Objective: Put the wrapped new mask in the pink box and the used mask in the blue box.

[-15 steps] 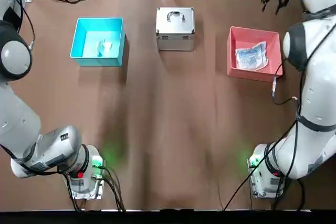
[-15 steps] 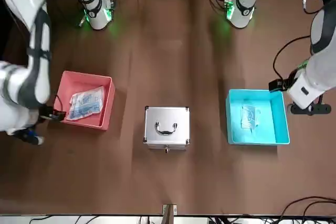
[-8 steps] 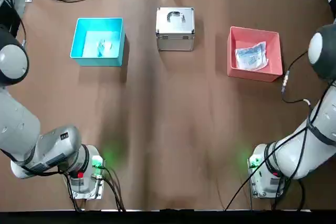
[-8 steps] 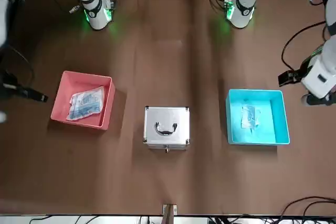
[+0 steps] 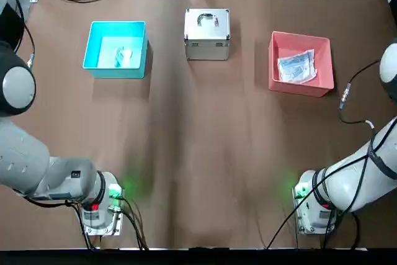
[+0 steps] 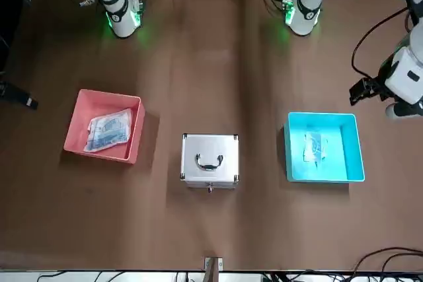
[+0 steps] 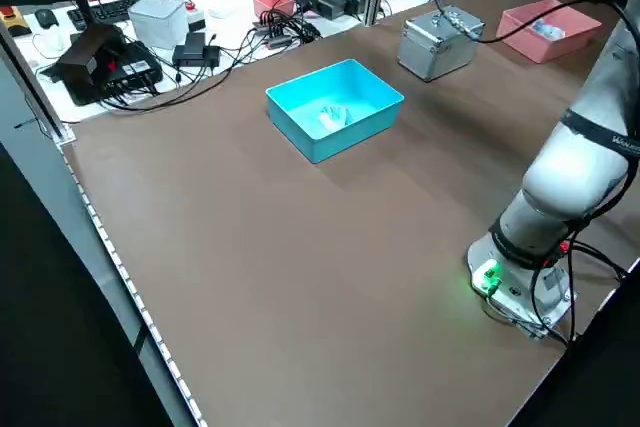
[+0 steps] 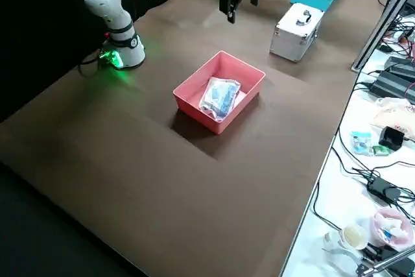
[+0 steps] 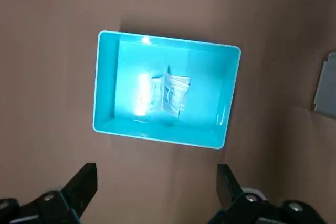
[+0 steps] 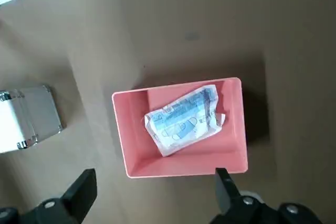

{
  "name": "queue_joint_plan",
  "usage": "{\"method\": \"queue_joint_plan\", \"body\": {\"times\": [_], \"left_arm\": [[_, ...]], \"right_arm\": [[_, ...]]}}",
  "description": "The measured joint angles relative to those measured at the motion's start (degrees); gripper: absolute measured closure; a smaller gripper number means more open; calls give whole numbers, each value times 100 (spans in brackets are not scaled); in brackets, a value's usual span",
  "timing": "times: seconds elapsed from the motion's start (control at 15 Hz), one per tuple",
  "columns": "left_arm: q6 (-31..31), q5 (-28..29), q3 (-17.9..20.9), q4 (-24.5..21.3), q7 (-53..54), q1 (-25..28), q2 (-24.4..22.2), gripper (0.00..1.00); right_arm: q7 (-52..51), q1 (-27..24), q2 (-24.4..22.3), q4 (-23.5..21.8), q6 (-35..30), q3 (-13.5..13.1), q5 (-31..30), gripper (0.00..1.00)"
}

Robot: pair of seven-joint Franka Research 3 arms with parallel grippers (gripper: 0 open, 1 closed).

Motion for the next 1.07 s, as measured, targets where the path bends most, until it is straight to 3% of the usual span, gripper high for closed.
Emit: {"method": "queue_joint_plan", "body": {"times": [0.13, 0.2, 0.47, 0.67, 0.87, 1.07], "left_arm": [[171, -38, 25, -196, 5, 71, -59, 0], [201, -43, 29, -216, 33, 92, -54, 0], [263, -49, 22, -182, 46, 68, -57, 0], [264, -49, -2, -151, 46, 56, -57, 0], [111, -49, 6, -9, 51, 78, -70, 0], [46, -49, 16, 46, 54, 85, -76, 0]], "right_arm": [[0, -126, -72, -46, -47, 135, -41, 1], [0, -337, -107, -67, -52, 385, -55, 1], [4, -1829, -235, -118, -40, 2262, -536, 1], [4, -2509, -577, -473, 193, 3185, -893, 1], [15, -2521, -904, -942, 472, 3486, -1156, 1], [7, -2568, -1092, -1004, 441, 3513, -1197, 1]]}}
